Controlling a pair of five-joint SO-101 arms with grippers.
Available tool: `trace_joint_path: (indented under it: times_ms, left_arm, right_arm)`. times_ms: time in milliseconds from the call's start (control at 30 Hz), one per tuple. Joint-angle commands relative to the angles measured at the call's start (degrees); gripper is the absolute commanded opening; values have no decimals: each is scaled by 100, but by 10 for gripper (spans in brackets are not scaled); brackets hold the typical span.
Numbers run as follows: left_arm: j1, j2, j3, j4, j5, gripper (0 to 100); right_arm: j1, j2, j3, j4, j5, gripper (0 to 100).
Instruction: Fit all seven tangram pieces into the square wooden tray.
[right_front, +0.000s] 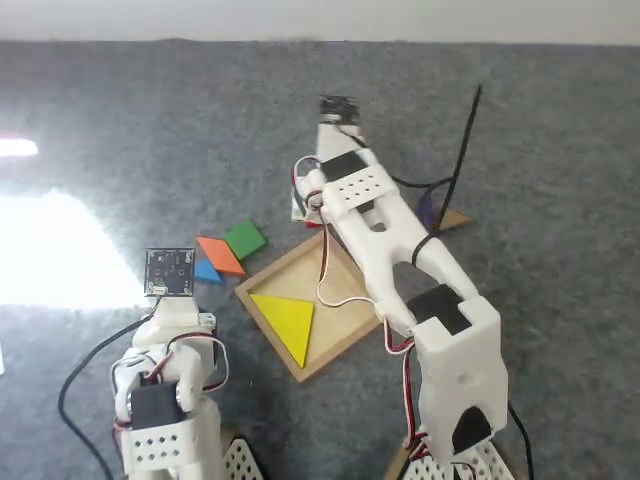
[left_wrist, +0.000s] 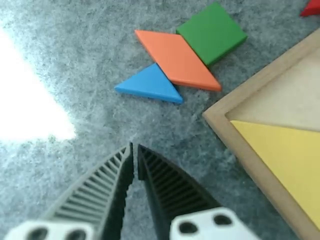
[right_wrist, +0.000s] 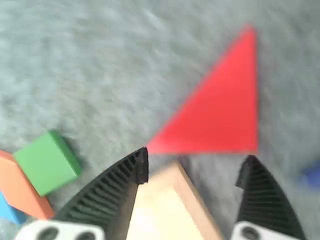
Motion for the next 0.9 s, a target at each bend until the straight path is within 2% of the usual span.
trace_joint_path:
  times_ms: [0,100,233,333,600,733,867]
  left_arm:
    - [-44,-105,-75,18,9,14]
    - [-44,-105,-75,18,9,14]
    - [-44,-105,-75,18,9,14]
    - [-35,-105,-75,18,9,14]
    - [-44,-105,-75,18,9,14]
    - [-44,-105,-75,18,9,14]
    - [-44,-105,-75,18,9,14]
  right_arm:
    - [4,75,-308,-1059,396,180]
    - [180,453,-325,-1727,387,158]
    - [189,760,-316,-2079,422,255]
    - [207,971,-343,-1912,422,304]
    - [945,989,-334,-725,396,296]
    - [1138,927,-316,-576,431,297]
    - [1147,295,-53,-593,879,296]
